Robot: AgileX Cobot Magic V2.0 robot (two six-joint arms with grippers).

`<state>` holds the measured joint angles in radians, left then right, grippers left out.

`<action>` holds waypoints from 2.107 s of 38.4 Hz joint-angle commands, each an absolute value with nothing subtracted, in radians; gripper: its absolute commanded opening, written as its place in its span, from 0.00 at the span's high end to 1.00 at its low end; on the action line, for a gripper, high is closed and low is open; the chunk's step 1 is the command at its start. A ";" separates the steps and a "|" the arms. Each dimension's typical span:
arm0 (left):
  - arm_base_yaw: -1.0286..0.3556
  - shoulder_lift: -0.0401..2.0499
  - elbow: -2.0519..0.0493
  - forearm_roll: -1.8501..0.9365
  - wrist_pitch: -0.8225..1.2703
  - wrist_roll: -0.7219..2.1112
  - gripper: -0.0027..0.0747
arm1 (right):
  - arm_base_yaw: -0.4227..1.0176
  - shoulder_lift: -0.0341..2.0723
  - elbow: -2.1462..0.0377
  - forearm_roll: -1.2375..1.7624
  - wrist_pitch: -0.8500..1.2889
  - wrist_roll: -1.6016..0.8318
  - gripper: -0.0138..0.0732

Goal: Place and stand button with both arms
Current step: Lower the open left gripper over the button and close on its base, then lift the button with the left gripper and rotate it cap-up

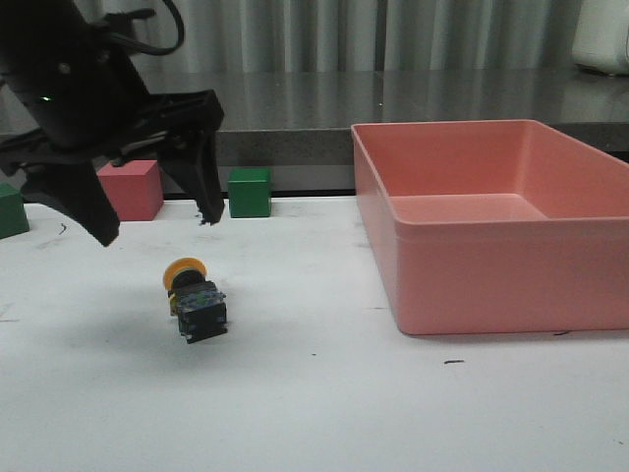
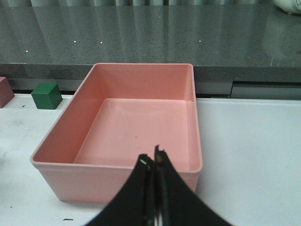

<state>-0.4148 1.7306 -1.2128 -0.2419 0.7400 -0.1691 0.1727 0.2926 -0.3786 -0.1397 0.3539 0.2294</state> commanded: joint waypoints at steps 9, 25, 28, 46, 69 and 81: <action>-0.366 1.908 -1.441 -0.268 0.946 -0.260 0.17 | 0.167 0.300 -0.404 -0.159 0.264 0.221 0.91; -0.360 2.050 -1.587 -0.330 1.033 -0.260 0.17 | 0.167 0.300 -0.404 -0.159 0.264 0.221 0.91; -0.360 2.060 -1.591 -0.332 1.040 -0.261 0.20 | 0.167 0.300 -0.404 -0.159 0.264 0.221 0.91; -0.360 2.064 -1.591 -0.310 1.052 -0.279 0.59 | 0.167 0.300 -0.404 -0.159 0.264 0.221 0.91; -0.383 1.900 -1.514 -0.177 0.882 -0.230 0.59 | 0.167 0.300 -0.404 -0.159 0.264 0.221 0.91; -0.383 1.663 -1.210 -0.036 0.483 -0.230 0.58 | 0.167 0.300 -0.404 -0.159 0.264 0.221 0.91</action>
<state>-0.3782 1.7794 -1.2632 -0.0649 0.6598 -0.2315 0.1727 0.2926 -0.3786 -0.1416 0.3509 0.2294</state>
